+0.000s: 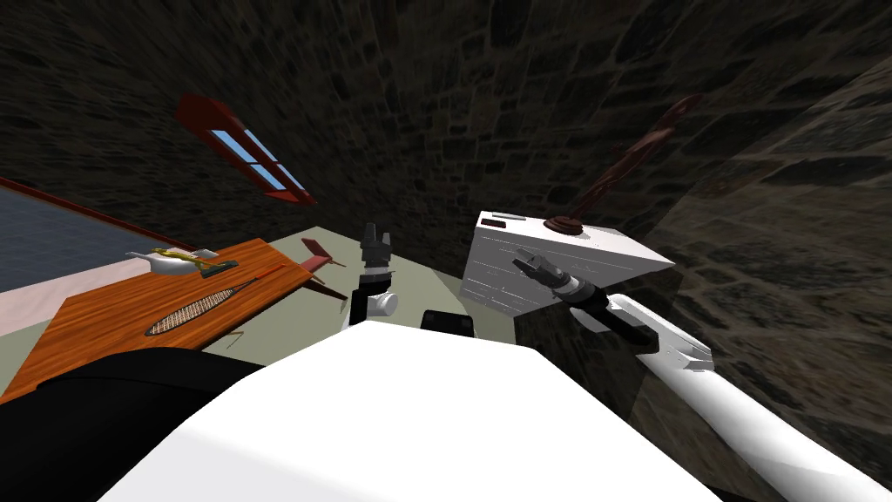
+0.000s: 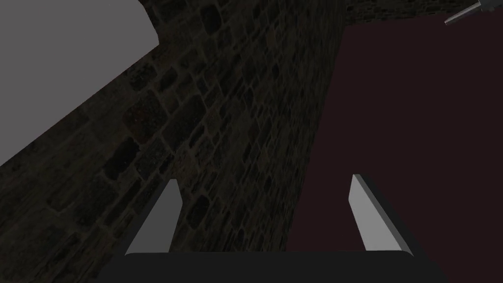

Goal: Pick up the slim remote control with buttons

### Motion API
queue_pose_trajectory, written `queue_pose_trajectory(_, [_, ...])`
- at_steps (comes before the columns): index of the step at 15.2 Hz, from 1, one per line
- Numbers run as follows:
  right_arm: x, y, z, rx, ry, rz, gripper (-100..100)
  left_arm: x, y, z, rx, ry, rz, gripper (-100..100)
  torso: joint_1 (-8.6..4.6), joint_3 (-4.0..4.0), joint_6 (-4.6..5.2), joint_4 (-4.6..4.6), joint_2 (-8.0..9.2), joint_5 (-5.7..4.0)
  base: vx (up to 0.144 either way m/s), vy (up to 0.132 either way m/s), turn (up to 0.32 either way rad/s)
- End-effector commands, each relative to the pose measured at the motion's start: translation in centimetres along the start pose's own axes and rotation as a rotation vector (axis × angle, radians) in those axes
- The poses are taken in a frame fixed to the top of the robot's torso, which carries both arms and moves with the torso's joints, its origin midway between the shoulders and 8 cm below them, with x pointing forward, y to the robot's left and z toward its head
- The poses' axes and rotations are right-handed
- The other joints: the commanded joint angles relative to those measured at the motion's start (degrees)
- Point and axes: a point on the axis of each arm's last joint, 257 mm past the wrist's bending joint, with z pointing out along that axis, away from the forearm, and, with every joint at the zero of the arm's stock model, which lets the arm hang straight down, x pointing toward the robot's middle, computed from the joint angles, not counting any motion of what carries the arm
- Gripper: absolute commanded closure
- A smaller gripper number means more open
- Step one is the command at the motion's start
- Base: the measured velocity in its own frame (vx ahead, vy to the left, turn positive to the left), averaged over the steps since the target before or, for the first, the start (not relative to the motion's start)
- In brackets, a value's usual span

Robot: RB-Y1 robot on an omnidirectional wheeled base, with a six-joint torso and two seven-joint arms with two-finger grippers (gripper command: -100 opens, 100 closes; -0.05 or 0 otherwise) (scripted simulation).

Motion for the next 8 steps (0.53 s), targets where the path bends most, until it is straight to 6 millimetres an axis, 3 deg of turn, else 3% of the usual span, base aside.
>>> queue_pose_trajectory(1, [0.0,-0.2,-0.3,-0.012,0.048,-0.025,-100,0.0,0.0,0.0,0.0,0.0,0.0,0,0.0,0.0,0.0,0.0,0.0,0.0,-0.026,0.059,0.012])
queue_pose_trajectory(8, [0.8,-2.0,-2.0,-0.035,0.208,-0.108,-100,0.0,0.0,0.0,0.0,0.0,0.0,0,-0.03,-0.03,-0.01,-0.01,-0.04,0.0,-0.019,0.051,0.025])
